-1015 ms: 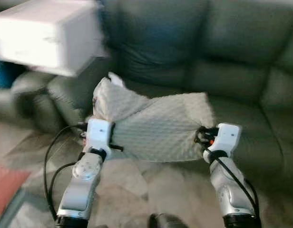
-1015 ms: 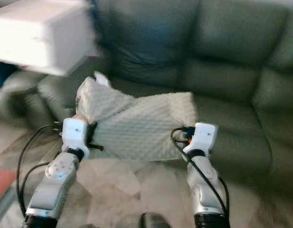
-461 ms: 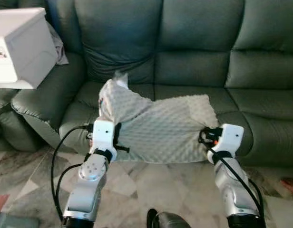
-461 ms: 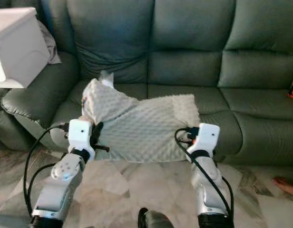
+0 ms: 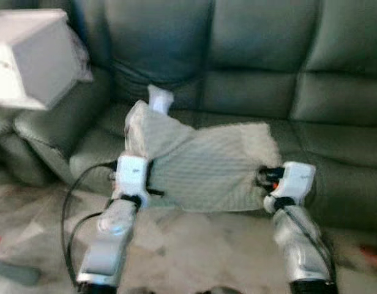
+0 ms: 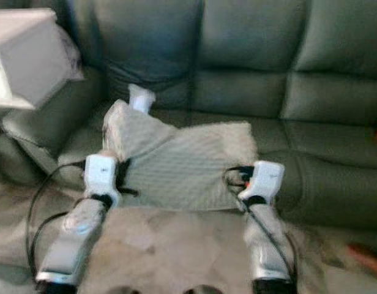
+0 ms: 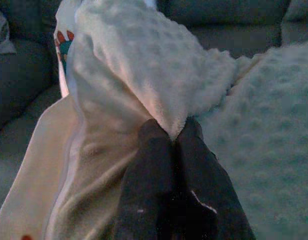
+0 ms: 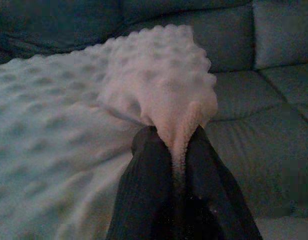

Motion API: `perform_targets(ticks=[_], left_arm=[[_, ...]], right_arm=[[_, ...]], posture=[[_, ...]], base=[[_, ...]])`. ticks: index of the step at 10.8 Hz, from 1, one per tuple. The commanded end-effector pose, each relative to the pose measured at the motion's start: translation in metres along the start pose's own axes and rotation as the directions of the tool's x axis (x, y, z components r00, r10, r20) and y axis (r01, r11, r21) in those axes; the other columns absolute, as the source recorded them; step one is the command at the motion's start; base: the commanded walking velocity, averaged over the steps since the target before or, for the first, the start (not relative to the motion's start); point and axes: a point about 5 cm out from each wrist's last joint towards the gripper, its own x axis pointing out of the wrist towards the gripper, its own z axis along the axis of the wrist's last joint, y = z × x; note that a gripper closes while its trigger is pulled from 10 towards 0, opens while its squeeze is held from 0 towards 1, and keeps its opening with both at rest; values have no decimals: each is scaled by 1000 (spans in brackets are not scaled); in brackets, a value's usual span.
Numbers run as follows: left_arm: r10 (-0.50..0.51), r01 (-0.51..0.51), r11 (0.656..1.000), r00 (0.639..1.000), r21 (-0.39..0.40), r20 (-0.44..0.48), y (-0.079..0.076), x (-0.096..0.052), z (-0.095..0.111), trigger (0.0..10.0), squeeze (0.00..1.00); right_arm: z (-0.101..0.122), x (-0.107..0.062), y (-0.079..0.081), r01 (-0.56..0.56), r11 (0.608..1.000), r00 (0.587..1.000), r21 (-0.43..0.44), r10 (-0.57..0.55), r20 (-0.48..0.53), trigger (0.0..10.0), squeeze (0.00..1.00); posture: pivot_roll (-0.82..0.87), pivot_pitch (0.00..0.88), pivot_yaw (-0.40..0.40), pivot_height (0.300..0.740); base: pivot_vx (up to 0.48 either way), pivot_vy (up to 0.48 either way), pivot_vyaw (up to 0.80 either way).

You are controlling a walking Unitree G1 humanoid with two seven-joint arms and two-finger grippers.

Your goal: Move the pillow to the sofa

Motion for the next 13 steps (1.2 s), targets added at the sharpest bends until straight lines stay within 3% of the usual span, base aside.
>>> perform_targets(ticks=[1, 6, 8, 11, 13], left_arm=[[-18, 18, 1000, 999, -1, 30, -3, 1, 7, 10000, 0], [16, -19, 999, 999, 49, 44, -1, 3, 7, 10000, 0], [3, -3, 1000, 999, 19, 33, 2, 2, 6, 10000, 0], [-29, 29, 1000, 999, -5, 44, -2, 1, 8, 10000, 0], [-44, 45, 999, 998, -11, 48, -3, 0, 9, 10000, 0]], right_arm=[[10, 1, -4, 6, 1000, 999, -6, -6, 39, 10000, 0], [10, 2, -3, 9, 1000, 999, -5, -9, 42, 10000, 0], [8, 1, -3, 13, 1000, 999, -2, -12, 34, 10000, 0], [7, 0, -3, 11, 1000, 999, 0, -11, 33, 10000, 0], [7, -1, -3, 13, 1000, 999, 0, -13, 33, 10000, 0]], posture=[[-49, 0, -5, 740], [-48, 0, -2, 740], [-45, 0, -3, 740], [-48, 0, 0, 740], [-51, 0, 1, 740]], base=[[0, -270, 0], [0, -55, 0], [0, 0, 0], [0, 0, -592], [283, 0, 0]])
